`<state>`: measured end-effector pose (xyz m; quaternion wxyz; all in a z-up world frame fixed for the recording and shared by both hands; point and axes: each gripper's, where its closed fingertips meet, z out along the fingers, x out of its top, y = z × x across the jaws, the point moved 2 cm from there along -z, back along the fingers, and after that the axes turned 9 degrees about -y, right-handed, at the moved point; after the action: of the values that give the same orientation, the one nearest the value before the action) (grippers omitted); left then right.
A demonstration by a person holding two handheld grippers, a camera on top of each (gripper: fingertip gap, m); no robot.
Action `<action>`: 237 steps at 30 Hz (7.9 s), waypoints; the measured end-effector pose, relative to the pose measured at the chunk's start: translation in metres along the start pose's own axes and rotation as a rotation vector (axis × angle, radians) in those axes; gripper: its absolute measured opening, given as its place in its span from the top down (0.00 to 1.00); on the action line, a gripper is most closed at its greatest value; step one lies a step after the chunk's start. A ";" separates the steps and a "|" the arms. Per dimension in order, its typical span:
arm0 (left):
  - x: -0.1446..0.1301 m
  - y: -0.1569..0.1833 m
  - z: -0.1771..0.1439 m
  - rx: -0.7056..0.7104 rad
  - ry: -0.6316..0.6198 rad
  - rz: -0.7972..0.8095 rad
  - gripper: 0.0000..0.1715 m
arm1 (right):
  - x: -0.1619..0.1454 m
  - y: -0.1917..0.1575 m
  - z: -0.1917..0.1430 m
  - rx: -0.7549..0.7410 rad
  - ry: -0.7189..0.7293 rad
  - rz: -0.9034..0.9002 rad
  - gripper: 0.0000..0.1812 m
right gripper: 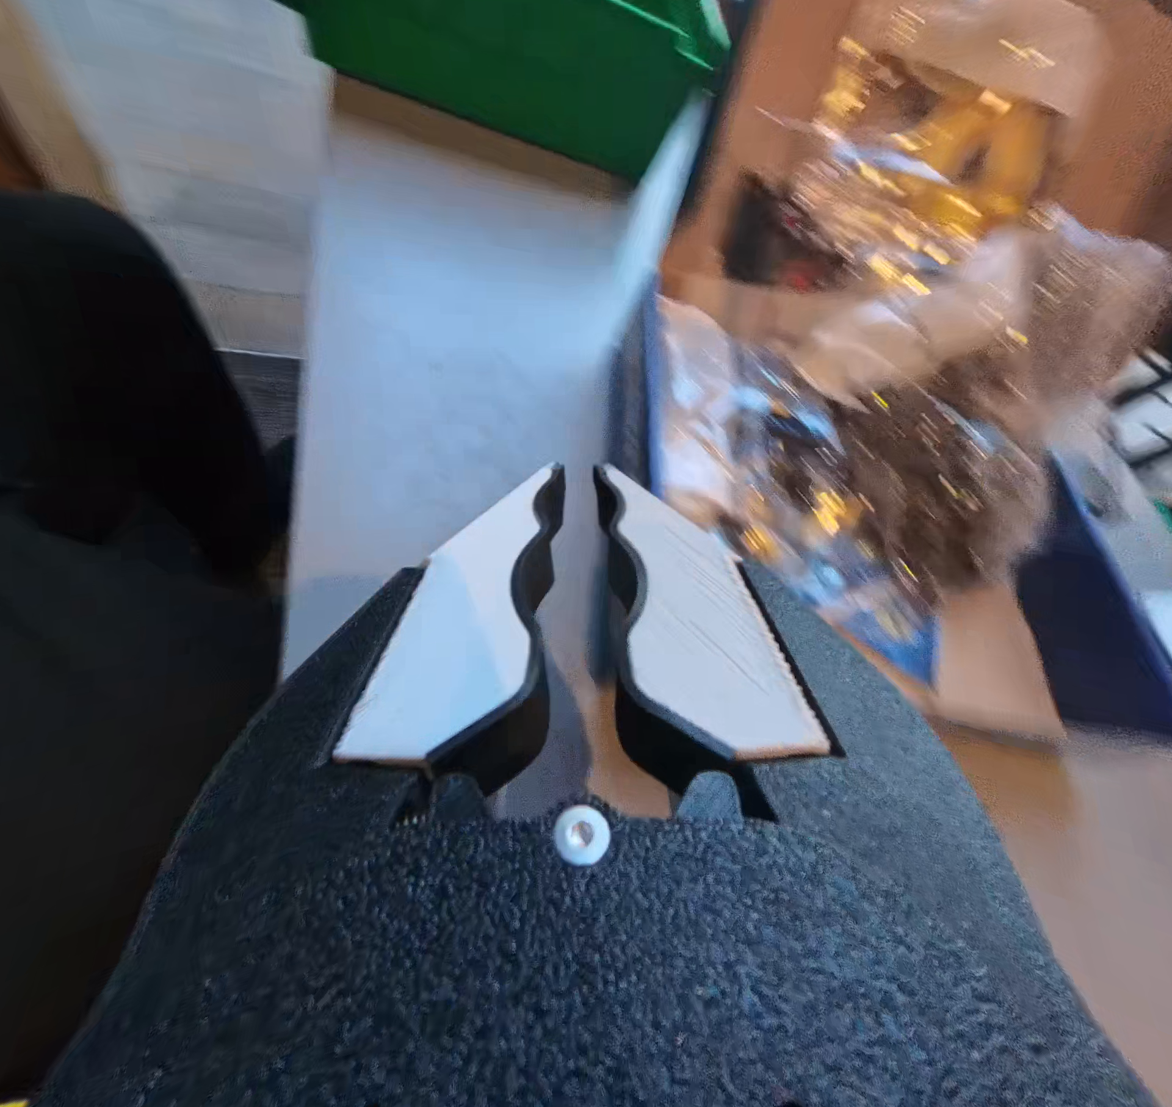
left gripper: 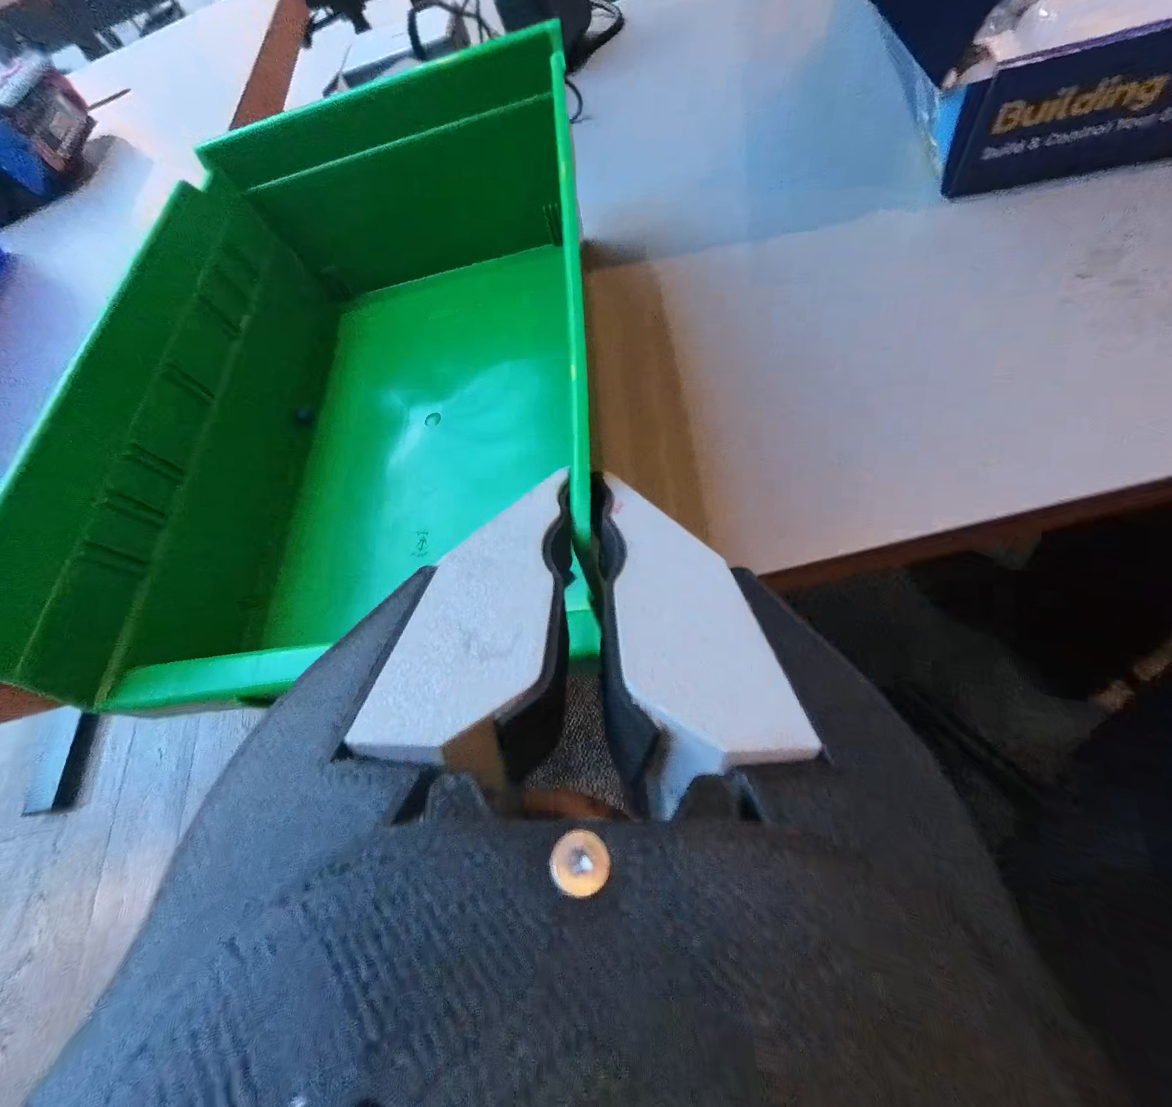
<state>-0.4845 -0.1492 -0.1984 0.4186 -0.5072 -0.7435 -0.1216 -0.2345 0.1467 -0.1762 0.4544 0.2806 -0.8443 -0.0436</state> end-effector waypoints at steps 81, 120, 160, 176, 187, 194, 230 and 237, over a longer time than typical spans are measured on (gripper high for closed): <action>0.101 -0.399 -0.056 0.346 0.054 -0.278 0.30 | 0.700 0.069 0.415 1.018 -1.818 -1.229 1.00; 0.074 -0.452 -0.044 0.022 0.124 -0.428 0.99 | 0.709 0.024 0.474 1.079 -1.779 -1.060 0.91; 0.132 -0.511 -0.047 -0.452 0.224 -0.519 0.85 | 0.737 0.076 0.459 0.765 -0.061 -0.093 0.57; 0.103 -0.499 -0.062 -0.497 0.282 -0.447 0.97 | 0.679 0.162 0.541 0.910 0.012 0.340 0.47; 0.077 -0.501 -0.069 -0.494 0.395 -0.592 0.97 | 0.703 0.092 0.566 1.406 -0.055 0.388 0.49; 0.080 -0.493 -0.076 -0.511 0.526 -0.697 0.97 | 0.735 0.095 0.533 1.313 0.059 0.352 0.48; 0.201 -0.368 -0.167 -0.562 0.502 -0.192 0.98 | 0.681 0.155 0.313 1.253 0.337 0.342 0.46; 0.253 -0.246 -0.175 -0.491 0.375 0.049 0.98 | 0.567 0.180 0.234 1.308 0.610 0.622 0.46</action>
<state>-0.6419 -0.2016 0.1588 0.4164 -0.5796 -0.5893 -0.3788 -0.7415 -0.0361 0.1680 0.4001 0.2414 -0.5762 0.6705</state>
